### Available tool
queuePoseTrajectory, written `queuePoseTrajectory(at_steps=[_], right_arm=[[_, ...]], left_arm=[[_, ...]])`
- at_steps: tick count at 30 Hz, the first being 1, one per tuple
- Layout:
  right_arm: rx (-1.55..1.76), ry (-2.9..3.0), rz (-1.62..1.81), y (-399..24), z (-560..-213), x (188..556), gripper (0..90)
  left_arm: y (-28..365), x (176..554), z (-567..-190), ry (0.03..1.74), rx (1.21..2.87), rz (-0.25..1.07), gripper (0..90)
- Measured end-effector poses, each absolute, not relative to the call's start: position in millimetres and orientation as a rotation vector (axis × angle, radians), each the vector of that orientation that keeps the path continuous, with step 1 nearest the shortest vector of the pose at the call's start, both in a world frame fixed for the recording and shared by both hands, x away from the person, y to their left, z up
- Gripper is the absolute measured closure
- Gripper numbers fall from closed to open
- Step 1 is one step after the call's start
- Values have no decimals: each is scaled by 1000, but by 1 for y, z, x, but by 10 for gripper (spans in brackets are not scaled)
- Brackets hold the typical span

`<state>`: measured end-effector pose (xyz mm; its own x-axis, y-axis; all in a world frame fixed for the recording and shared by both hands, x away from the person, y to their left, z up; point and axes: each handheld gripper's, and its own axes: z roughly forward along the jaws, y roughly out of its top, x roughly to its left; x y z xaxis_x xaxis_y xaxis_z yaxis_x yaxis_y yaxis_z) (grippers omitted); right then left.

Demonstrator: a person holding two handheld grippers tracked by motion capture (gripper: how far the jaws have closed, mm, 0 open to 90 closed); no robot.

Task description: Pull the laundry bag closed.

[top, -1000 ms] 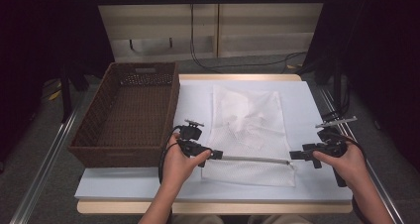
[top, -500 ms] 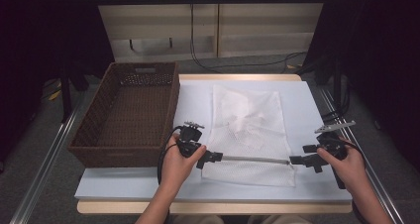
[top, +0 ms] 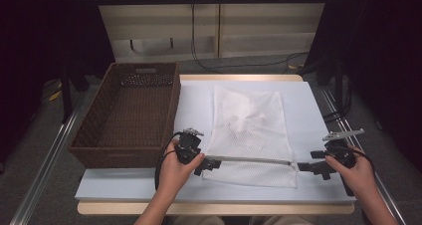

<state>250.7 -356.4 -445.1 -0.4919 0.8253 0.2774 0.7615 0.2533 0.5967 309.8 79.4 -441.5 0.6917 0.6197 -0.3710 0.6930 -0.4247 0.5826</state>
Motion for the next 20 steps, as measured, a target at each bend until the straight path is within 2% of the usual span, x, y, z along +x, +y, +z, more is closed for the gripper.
queuePoseTrajectory(at_steps=[20], right_arm=[[1514,2353,1068,-372,-459,234,144]], left_arm=[[93,300,-455,984,2148,-144,61]])
